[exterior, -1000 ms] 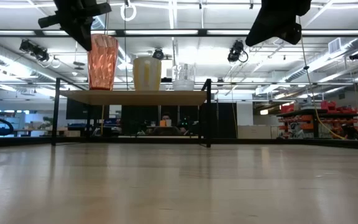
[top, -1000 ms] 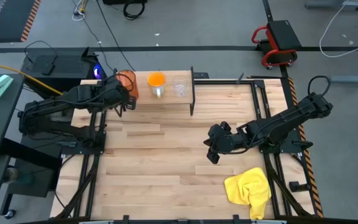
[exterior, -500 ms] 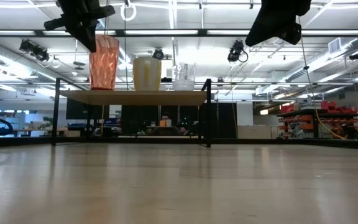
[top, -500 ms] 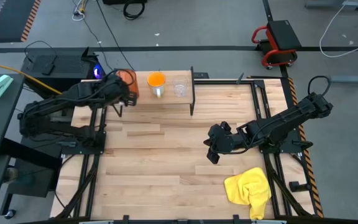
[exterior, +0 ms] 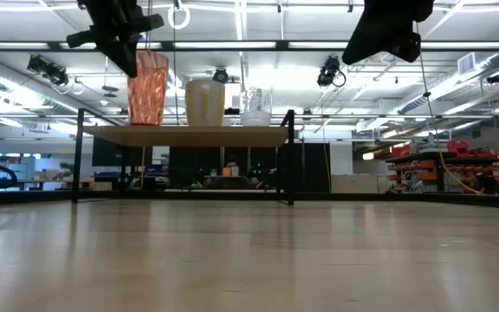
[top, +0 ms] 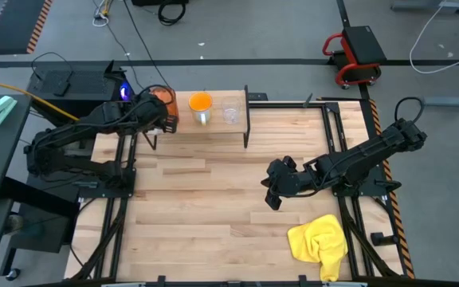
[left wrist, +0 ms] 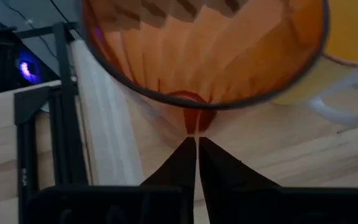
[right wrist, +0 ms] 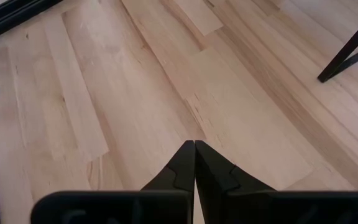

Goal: Stack small to large cups/mugs on shelf
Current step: Put the orange cup on the shelf, then return to Home Position

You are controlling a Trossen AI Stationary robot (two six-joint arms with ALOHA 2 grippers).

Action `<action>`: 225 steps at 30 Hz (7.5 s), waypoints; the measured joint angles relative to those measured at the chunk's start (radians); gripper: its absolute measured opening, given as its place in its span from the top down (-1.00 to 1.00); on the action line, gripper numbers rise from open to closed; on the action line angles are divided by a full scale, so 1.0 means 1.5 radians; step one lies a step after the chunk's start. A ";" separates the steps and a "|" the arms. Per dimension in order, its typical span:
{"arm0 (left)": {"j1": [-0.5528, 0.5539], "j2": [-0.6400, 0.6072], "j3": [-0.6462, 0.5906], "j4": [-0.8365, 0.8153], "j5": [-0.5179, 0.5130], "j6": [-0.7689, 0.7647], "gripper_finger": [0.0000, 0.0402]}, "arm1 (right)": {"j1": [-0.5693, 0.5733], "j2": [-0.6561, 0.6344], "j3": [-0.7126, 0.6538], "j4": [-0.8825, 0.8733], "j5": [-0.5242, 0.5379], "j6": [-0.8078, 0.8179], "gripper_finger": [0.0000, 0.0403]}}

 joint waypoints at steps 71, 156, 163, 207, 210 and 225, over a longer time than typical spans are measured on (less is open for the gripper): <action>-0.334 -0.462 -0.178 0.592 0.380 0.261 0.84 | 0.009 -0.646 -0.123 0.292 -0.121 -0.210 0.93; -0.334 -0.752 -0.773 1.140 0.432 0.207 0.88 | 0.007 -0.876 -0.665 0.926 -0.145 -0.213 0.93; -0.334 -0.752 -0.780 1.142 0.431 0.208 0.86 | -0.029 -0.876 -0.665 0.918 -0.144 -0.214 0.93; -0.332 -0.751 -0.780 0.749 0.424 0.405 0.83 | -0.314 -0.875 -0.665 0.418 -0.147 -0.453 0.93; -0.332 -0.751 -0.780 0.736 0.424 0.403 0.82 | -0.314 -0.875 -0.665 0.385 -0.147 -0.452 0.93; -0.332 -0.751 -0.780 0.738 0.424 0.402 0.86 | -0.314 -0.875 -0.665 0.384 -0.147 -0.452 0.93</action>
